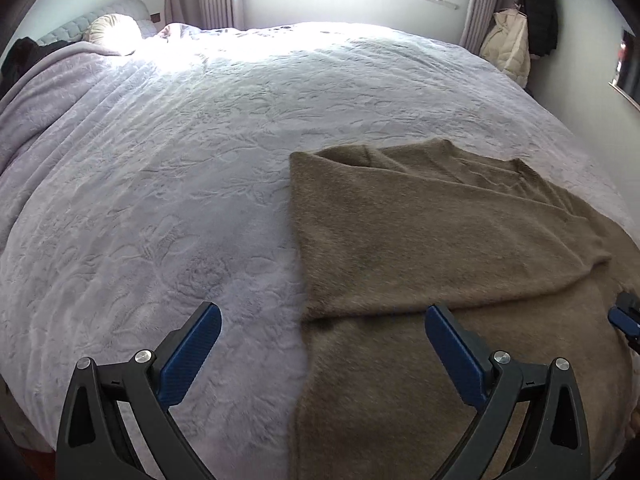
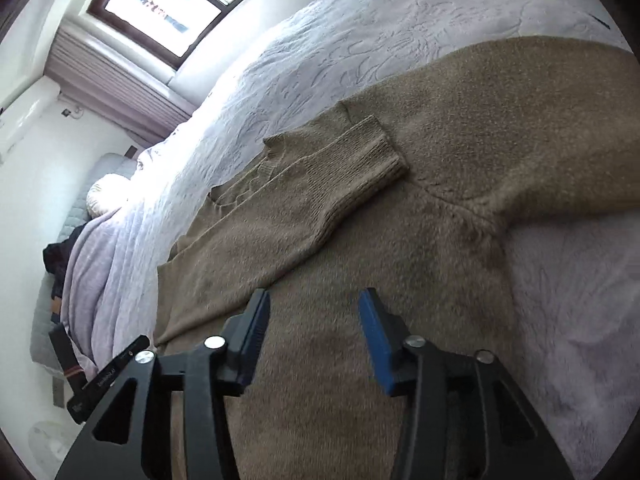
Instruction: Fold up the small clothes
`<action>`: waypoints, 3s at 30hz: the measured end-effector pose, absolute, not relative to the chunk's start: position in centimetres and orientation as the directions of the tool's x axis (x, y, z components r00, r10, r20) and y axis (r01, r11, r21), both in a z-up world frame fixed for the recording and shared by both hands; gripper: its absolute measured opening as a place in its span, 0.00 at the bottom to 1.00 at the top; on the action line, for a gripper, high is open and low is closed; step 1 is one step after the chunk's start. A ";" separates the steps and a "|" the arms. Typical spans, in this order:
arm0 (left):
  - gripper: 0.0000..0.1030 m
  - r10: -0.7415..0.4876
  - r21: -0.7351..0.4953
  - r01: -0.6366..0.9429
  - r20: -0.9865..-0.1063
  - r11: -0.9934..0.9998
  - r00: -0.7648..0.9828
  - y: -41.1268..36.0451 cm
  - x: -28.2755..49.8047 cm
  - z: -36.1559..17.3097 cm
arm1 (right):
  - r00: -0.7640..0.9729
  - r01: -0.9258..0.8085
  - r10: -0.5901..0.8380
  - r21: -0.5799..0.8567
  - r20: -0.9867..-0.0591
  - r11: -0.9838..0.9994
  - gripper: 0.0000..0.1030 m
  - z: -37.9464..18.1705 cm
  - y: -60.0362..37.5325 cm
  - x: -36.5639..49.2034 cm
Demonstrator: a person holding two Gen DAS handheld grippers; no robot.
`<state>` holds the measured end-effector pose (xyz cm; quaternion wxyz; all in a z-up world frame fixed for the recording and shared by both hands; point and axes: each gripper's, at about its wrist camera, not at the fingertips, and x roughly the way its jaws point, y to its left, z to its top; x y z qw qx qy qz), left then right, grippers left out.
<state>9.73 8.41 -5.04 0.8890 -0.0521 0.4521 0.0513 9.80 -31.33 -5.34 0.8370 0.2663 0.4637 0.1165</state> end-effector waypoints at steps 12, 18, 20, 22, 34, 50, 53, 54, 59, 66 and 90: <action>0.99 0.006 0.027 0.030 -0.831 0.999 0.556 0.6 0.4 -5.8 | 0.586 0.013 0.280 0.354 -0.761 0.935 0.57 -2.1 -30.3 2.9; 0.99 0.019 0.031 0.013 -0.823 0.999 0.568 0.7 -3.4 -4.9 | 0.597 0.003 0.262 0.329 -0.758 0.944 0.57 -0.8 -29.8 0.9; 0.99 0.019 0.031 0.010 -0.823 0.999 0.568 0.7 -4.2 -4.7 | 0.603 0.001 0.250 0.315 -0.757 0.949 0.57 -0.4 -29.7 -0.1; 0.99 0.018 0.032 0.015 -0.819 0.999 0.573 0.6 -4.8 -4.6 | 0.610 0.001 0.240 0.304 -0.755 0.953 0.57 0.0 -29.6 -1.0; 0.99 -0.021 0.038 0.087 -0.804 0.996 0.594 -2.8 -6.7 -3.0 | 0.630 0.050 0.181 0.272 -0.755 0.961 0.59 0.9 -31.9 -3.8; 0.99 -0.012 0.071 0.124 -0.826 0.990 0.563 -6.6 -5.9 -3.1 | 0.639 0.039 0.176 0.260 -0.749 0.965 0.60 0.7 -33.4 -3.9; 0.99 -0.016 0.072 0.135 -0.828 0.988 0.560 -7.2 -5.7 -3.2 | 0.639 0.048 0.170 0.259 -0.750 0.965 0.60 0.6 -33.8 -3.9; 0.99 -0.018 0.072 0.139 -0.829 0.988 0.559 -7.4 -5.6 -3.2 | 0.639 0.050 0.167 0.258 -0.751 0.965 0.60 0.6 -33.9 -3.9; 0.99 -0.021 0.078 0.155 -0.832 0.985 0.554 -8.2 -5.5 -3.4 | 0.635 0.056 0.165 0.258 -0.754 0.965 0.61 0.3 -34.5 -3.9; 0.99 -0.019 0.079 0.157 -0.840 0.984 0.543 -8.5 -4.8 -3.7 | 0.627 0.056 0.166 0.257 -0.761 0.965 0.61 -0.2 -35.0 -3.5; 0.99 -0.050 0.058 0.187 -0.849 0.981 0.525 -12.0 1.5 -5.0 | 0.717 0.220 0.257 0.560 -0.648 0.799 0.61 -2.8 -47.4 1.0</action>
